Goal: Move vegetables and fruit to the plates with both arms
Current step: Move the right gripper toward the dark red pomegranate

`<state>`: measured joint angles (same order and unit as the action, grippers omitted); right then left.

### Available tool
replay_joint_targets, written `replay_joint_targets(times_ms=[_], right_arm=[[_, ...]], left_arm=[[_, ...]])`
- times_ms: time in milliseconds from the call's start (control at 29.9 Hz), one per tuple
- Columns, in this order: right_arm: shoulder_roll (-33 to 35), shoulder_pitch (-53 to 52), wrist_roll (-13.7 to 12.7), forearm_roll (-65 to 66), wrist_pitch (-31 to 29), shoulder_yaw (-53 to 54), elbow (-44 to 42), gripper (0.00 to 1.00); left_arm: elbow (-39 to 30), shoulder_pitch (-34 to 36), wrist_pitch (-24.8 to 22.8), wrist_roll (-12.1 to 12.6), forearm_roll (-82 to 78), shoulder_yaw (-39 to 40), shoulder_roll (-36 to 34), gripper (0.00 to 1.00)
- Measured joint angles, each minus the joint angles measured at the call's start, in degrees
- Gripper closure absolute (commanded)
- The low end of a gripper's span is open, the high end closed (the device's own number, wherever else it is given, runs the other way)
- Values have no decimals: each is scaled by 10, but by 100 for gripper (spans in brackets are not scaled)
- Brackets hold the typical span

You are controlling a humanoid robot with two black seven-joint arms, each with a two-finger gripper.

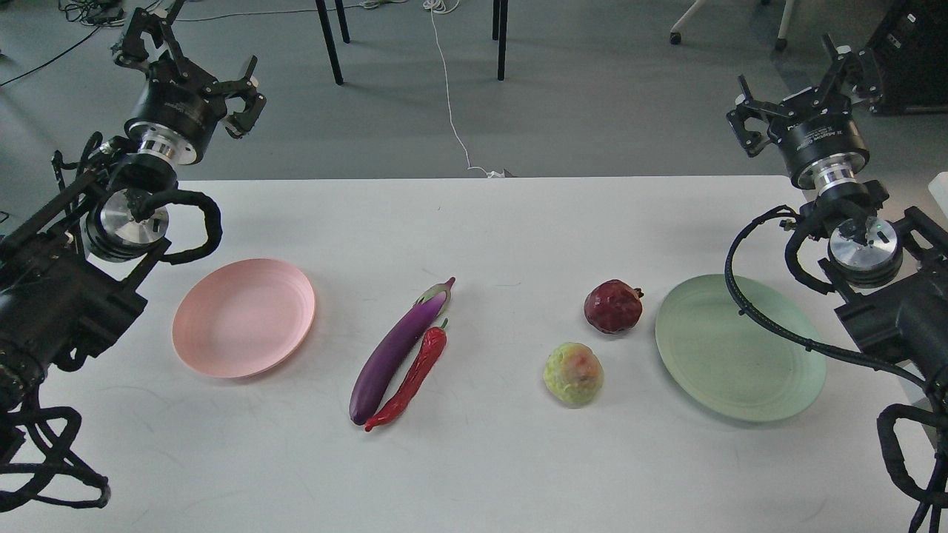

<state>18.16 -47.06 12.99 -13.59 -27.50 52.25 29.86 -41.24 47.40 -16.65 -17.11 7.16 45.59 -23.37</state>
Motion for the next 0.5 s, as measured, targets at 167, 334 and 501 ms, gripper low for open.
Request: replay_joint_targets(times_ms=[167, 334, 501], right_arm=[[11, -3, 0, 3, -2, -10, 1, 1], [55, -42, -3, 24, -4, -93, 9, 1], [84, -164, -4, 58, -3, -317, 27, 1]], left_arm=[[0, -6, 0, -20, -2, -3, 0, 2], [0, -7, -2, -23, -3, -7, -5, 2], [-1, -14, -9, -21, -4, -9, -10, 2]])
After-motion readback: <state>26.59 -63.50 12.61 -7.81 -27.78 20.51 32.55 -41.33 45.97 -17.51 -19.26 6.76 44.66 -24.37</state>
